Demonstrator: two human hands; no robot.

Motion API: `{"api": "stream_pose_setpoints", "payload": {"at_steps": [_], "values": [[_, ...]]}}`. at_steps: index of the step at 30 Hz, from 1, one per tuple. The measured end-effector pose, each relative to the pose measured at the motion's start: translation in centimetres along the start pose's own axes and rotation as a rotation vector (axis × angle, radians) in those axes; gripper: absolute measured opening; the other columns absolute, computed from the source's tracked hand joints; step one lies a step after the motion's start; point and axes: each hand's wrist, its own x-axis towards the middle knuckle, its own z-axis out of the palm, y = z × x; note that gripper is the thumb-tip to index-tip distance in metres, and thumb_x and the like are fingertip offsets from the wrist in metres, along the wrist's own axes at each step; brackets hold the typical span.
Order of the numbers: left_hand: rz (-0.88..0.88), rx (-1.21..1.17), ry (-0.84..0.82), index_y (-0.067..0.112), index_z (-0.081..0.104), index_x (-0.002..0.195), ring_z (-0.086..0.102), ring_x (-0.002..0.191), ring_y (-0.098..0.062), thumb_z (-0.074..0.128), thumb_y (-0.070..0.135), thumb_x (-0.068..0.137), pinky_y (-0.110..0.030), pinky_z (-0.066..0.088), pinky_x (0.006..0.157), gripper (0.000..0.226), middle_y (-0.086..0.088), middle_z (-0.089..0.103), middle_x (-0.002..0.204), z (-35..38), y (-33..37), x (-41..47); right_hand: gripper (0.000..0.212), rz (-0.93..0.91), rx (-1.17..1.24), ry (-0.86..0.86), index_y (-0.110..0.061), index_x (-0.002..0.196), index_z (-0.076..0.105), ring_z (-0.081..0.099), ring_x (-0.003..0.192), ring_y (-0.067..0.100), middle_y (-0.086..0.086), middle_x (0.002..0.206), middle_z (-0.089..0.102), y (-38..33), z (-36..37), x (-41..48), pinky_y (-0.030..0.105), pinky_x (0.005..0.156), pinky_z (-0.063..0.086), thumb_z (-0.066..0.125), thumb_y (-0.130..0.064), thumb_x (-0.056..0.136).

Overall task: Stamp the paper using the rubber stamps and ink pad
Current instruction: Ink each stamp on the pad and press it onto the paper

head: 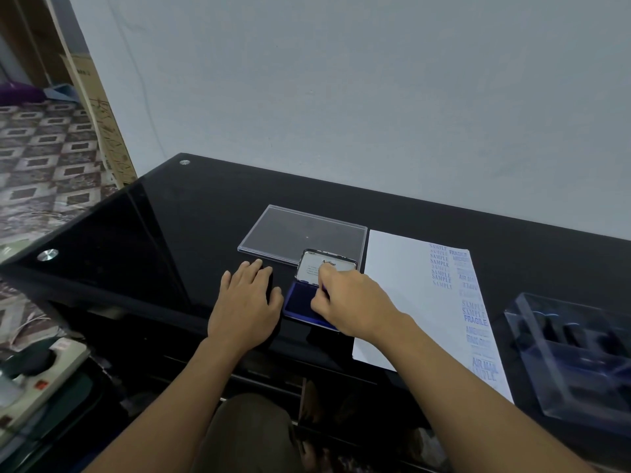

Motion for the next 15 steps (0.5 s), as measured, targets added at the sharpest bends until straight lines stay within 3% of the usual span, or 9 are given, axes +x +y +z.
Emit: {"api": "stream_pose_setpoints", "payload": {"at_steps": [4, 9, 15], "values": [[-0.008, 0.003, -0.003, 0.016, 0.038, 0.149, 0.014, 0.15, -0.018, 0.037, 0.037, 0.101, -0.045, 0.008, 0.122, 0.052, -0.003, 0.027, 0.16, 0.02, 0.05, 0.0, 0.017, 0.007, -0.003, 0.011, -0.017, 0.092, 0.046, 0.06, 0.07, 0.026, 0.006, 0.083, 0.066, 0.09, 0.51, 0.22, 0.04, 0.059, 0.055, 0.047, -0.034, 0.095], [-0.003, 0.013, -0.006, 0.016, 0.038, 0.149, 0.014, 0.15, -0.02, 0.037, 0.037, 0.101, -0.046, 0.009, 0.122, 0.051, -0.004, 0.027, 0.16, -0.01, 0.05, -0.01, 0.016, -0.004, 0.011, 0.01, -0.016, 0.09, 0.047, 0.059, 0.068, 0.025, 0.007, 0.082, 0.065, 0.26, 0.43, 0.25, 0.038, 0.056, 0.052, 0.048, -0.032, 0.095], [0.008, 0.03, -0.026, 0.016, 0.035, 0.15, 0.012, 0.151, -0.02, 0.034, 0.037, 0.103, -0.046, 0.008, 0.122, 0.051, -0.004, 0.024, 0.161, 0.05, -0.16, -0.05, 0.015, 0.015, 0.041, 0.002, -0.018, 0.091, 0.046, 0.062, 0.07, 0.025, 0.006, 0.083, 0.067, 0.32, 0.83, 0.04, 0.045, 0.06, 0.057, 0.048, -0.033, 0.094]]}}
